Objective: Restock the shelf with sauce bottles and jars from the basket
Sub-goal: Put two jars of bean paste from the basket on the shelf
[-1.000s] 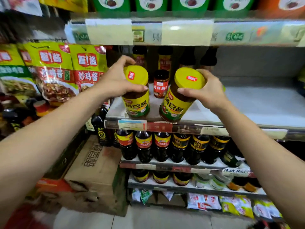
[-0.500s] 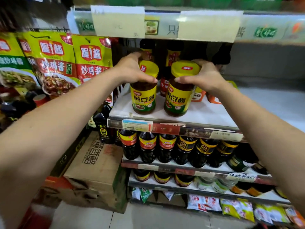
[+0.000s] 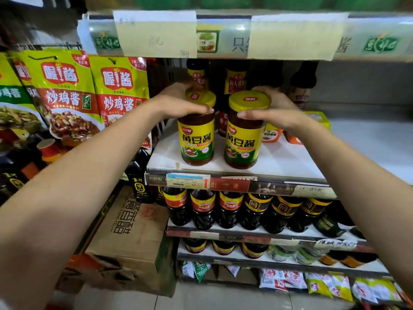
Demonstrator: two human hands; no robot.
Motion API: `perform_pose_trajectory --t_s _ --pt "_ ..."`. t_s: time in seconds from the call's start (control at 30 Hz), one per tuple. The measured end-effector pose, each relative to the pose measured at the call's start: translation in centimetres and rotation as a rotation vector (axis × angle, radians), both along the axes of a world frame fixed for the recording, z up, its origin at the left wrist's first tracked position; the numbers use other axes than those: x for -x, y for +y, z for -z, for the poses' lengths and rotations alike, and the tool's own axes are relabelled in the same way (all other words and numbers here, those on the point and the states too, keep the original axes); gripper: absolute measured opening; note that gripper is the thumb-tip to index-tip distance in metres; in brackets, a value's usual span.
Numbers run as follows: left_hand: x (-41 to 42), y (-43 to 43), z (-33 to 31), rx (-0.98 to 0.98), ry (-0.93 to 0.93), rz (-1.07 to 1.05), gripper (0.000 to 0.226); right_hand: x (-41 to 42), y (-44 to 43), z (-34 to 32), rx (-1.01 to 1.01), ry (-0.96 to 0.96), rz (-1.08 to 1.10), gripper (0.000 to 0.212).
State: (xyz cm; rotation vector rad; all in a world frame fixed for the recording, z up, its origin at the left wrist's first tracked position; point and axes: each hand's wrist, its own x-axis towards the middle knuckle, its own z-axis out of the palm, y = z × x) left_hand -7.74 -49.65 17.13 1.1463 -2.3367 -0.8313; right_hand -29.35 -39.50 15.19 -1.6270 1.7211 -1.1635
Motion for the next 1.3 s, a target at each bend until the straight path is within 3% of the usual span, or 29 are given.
perform_pose_trajectory --t_s 0.07,0.13,0.2,0.23,0.3,0.43,0.63,0.9,1.07,1.3 --pt "0.0 0.1 0.3 0.004 0.042 -0.021 0.071 0.1 0.5 1.4 0.086 -0.084 0.065 0.088" --pt "-0.6 0.6 1.7 -0.018 0.241 -0.065 0.083 0.1 1.3 4.0 0.124 -0.148 0.073 0.102" --pt "-1.7 1.0 4.5 -0.09 0.496 -0.101 0.104 -0.2 2.2 7.0 0.064 -0.179 0.056 0.111" --pt "-2.2 1.3 6.4 -0.14 0.54 -0.113 0.113 -0.5 2.5 8.3 0.024 -0.181 0.052 0.112" --pt "-2.4 2.0 9.8 -0.201 0.448 -0.113 0.121 -1.0 2.6 10.1 -0.016 -0.108 0.091 0.109" --pt "-1.5 1.7 14.1 -0.132 0.358 -0.124 0.107 -1.6 1.4 11.0 0.031 -0.005 0.211 0.111" --pt "-1.9 1.2 14.6 -0.088 0.359 -0.156 0.094 -1.1 1.1 11.4 0.006 0.008 0.25 0.105" --pt "-2.5 1.0 14.8 -0.097 0.36 -0.133 0.092 -1.1 0.9 10.9 -0.034 -0.146 0.026 0.105" --pt "-2.7 0.9 14.7 -0.094 0.36 -0.146 0.092 -1.9 1.5 10.9 0.035 0.012 0.211 0.088" --pt "-2.9 1.3 14.5 -0.043 0.364 -0.151 0.093 -1.6 1.8 10.9 0.022 -0.007 0.178 0.084"
